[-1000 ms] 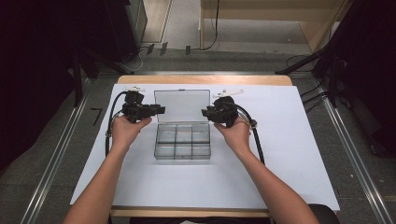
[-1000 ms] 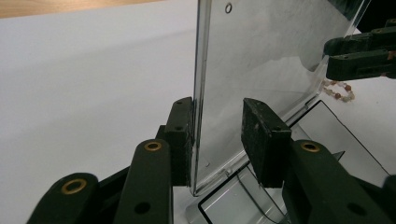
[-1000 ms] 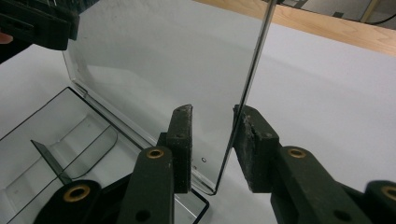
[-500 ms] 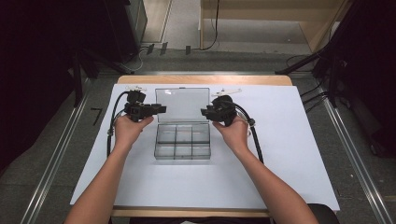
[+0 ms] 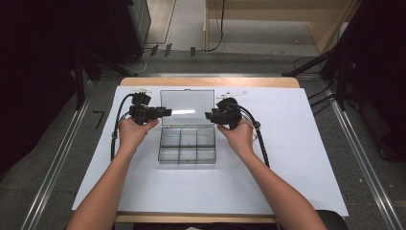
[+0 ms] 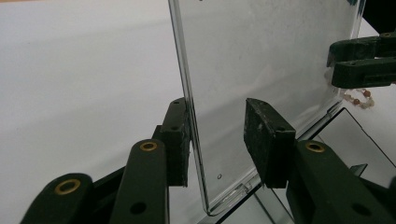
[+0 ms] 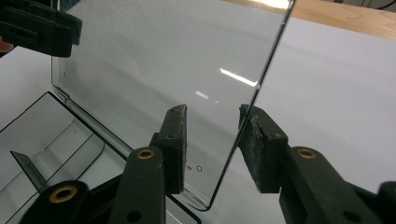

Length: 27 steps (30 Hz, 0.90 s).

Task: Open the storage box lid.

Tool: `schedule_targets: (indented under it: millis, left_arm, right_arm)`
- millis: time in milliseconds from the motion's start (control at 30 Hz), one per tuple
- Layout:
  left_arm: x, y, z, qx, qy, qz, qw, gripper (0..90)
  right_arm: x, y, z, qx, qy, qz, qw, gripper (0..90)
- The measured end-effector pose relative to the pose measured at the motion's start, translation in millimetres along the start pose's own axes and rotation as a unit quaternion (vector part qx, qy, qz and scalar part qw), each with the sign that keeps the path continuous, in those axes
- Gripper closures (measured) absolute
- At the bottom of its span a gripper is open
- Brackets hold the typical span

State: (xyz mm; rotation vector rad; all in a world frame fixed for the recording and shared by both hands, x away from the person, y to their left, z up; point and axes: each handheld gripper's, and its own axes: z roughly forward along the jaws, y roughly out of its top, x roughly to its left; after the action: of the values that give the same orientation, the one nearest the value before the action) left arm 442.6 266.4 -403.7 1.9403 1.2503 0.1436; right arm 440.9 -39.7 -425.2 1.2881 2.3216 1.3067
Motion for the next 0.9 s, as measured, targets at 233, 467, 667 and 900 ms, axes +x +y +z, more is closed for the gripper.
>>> schedule_targets:
  millis: [233,467,667,900]
  left_arm:
    - [-0.4,-0.6,4.9,0.007,0.008,0.000,0.9999,60.5]
    - [0.9,-1.2,8.4,0.014,0.008,-0.003,0.9999,58.9]
    - [3.7,-2.0,12.7,0.020,0.004,-0.012,0.9997,56.4]
    - [3.9,-3.1,16.0,0.029,0.003,-0.015,0.9994,54.0]
  right_arm:
    - [-0.8,-0.9,4.2,0.004,0.003,0.006,1.0000,60.1]
    - [-2.8,-1.4,6.2,0.010,0.008,0.013,0.9998,58.8]
    - [-3.1,-2.9,10.5,0.016,0.009,0.016,0.9997,54.8]
    - [-3.5,-3.8,12.5,0.021,0.009,0.018,0.9996,52.4]
